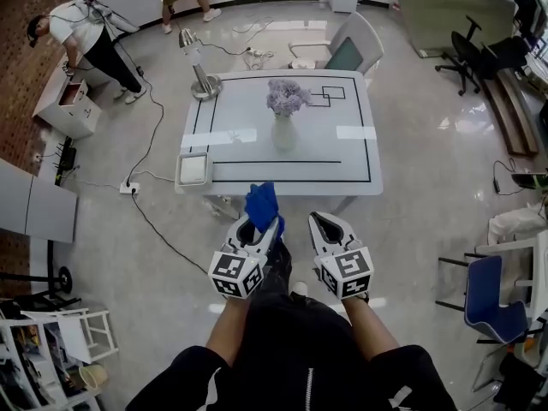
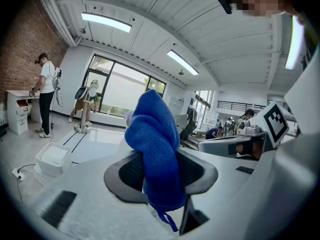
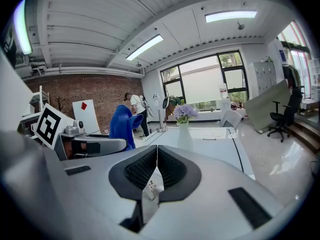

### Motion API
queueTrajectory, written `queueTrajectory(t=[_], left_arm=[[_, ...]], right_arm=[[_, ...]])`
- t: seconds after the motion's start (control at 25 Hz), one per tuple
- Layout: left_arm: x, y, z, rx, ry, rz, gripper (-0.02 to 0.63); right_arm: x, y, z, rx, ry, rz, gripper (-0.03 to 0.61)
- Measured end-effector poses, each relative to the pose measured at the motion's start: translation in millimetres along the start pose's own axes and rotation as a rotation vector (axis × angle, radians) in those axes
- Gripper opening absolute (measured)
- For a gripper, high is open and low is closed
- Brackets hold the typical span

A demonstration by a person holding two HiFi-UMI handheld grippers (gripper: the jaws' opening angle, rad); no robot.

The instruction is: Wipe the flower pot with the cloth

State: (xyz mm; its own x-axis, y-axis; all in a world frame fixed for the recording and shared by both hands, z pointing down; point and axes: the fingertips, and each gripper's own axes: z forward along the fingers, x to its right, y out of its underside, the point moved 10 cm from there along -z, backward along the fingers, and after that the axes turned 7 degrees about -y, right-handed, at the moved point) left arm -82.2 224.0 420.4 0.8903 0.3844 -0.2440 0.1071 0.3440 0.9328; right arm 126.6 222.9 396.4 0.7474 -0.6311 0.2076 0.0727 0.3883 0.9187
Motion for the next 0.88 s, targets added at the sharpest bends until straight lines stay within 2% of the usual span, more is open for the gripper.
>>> queueTrajectory(t=[0.32,0.68,0.88], left_arm=[[-59,-19,86,-0.042,0.011,-0.021,0.158],[-154,-29,186,-0.120,0.029,-0.032,0.158],[-184,-34,227,-0.154,0.048,-0.039,0.158]], right_arm=[[45,-28,69,-0.052,0.010,0.028,0.011],[83,-59,180,-0.155,0.000,0.061,0.011],[108,-72,217,-0.186,0.008,0.069,0.011]])
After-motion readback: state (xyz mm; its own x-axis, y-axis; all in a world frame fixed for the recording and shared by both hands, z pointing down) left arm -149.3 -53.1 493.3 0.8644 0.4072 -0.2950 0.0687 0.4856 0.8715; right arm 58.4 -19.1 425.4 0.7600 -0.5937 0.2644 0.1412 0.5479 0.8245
